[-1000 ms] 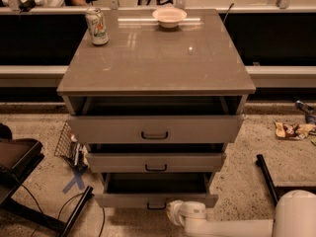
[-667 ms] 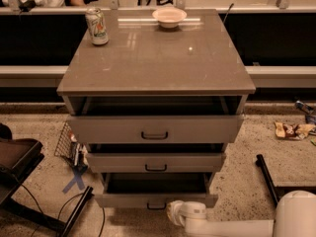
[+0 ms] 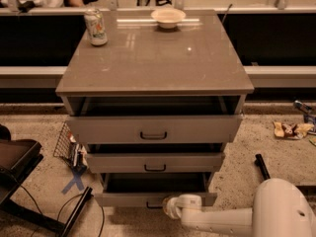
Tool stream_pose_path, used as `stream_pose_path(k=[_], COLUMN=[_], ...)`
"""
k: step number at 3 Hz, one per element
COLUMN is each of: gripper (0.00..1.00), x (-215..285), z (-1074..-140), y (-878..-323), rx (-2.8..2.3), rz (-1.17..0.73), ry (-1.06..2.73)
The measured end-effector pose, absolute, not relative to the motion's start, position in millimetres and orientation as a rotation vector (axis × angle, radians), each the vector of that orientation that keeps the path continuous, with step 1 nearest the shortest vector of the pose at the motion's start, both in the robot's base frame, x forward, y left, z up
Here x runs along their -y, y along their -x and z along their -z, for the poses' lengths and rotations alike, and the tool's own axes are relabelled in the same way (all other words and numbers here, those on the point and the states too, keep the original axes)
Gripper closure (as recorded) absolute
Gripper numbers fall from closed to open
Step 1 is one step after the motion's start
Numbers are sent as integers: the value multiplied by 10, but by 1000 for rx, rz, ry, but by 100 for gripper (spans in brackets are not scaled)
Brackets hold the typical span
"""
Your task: Close bottom drawer
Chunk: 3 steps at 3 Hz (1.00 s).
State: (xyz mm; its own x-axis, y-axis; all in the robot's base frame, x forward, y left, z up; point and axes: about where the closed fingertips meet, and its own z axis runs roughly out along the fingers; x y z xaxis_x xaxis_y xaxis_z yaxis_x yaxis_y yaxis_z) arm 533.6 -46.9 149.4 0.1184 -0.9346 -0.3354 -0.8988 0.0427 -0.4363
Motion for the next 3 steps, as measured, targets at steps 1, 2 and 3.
stream_pose_path(k=[1,2,3], gripper=[100,100,100], x=[470,516,527], z=[-1524,-1518,-1518], y=[-5335,-5568,-5603], rx=[-1773,-1772,-1772], rz=[83,74,72], ry=[1847,1823,1818])
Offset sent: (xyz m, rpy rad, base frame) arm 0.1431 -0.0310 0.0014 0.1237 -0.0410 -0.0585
